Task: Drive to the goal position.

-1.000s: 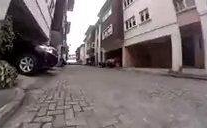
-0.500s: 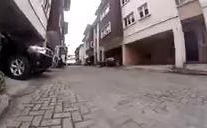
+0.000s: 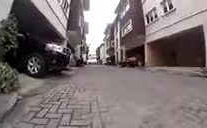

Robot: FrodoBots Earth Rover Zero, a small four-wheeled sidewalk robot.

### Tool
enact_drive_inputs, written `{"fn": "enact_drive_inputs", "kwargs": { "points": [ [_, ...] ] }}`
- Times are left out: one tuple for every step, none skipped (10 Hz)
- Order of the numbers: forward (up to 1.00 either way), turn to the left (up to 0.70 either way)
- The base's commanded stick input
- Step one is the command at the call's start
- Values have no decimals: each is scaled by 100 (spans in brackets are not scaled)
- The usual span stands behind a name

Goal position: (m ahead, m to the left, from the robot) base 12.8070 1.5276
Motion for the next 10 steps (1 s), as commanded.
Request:
{"fn": "enact_drive_inputs", "kwargs": {
  "points": [
    [70,0],
    [70,0],
    [70,0],
    [70,0],
    [70,0],
    [70,0],
    [70,0],
    [70,0],
    [70,0],
    [70,0]
  ]
}}
